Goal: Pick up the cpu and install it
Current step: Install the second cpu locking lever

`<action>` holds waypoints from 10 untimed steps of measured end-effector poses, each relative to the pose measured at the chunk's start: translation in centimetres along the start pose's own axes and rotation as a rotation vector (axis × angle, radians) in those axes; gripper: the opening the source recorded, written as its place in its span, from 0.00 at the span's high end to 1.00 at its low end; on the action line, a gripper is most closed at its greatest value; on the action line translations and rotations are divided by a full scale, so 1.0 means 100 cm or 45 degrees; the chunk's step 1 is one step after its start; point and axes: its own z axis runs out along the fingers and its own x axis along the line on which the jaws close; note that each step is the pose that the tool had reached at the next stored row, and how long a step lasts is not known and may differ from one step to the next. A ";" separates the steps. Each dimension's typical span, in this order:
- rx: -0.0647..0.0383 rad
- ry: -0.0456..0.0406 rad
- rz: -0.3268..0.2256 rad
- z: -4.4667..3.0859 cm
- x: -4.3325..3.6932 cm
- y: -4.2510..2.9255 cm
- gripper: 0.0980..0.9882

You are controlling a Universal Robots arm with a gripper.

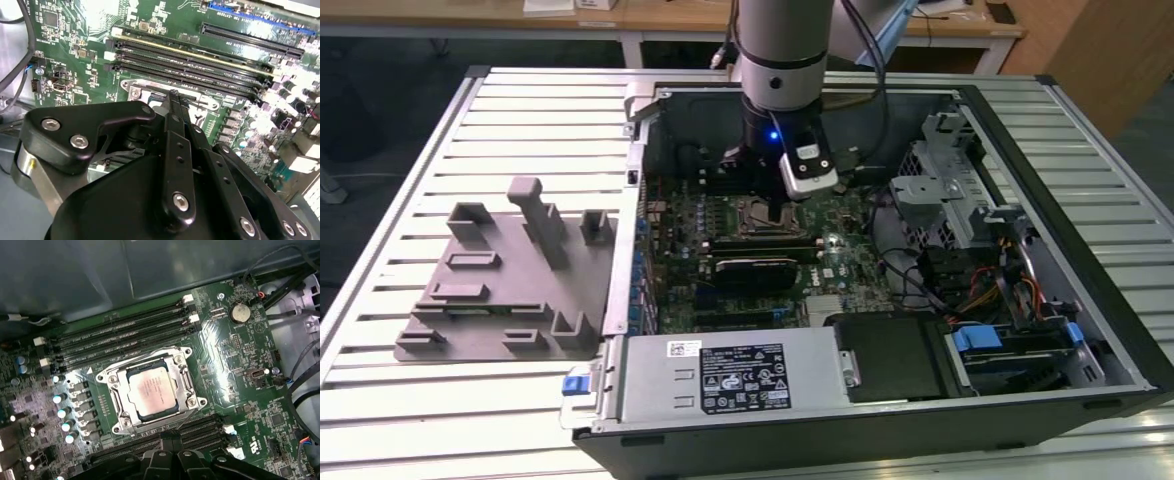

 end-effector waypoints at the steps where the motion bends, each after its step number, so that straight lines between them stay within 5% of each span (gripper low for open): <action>1: 0.000 0.001 -0.010 0.0004 0.0001 -0.0002 0.99; 10: -0.006 0.013 -0.135 0.0037 0.0006 -0.0012 0.99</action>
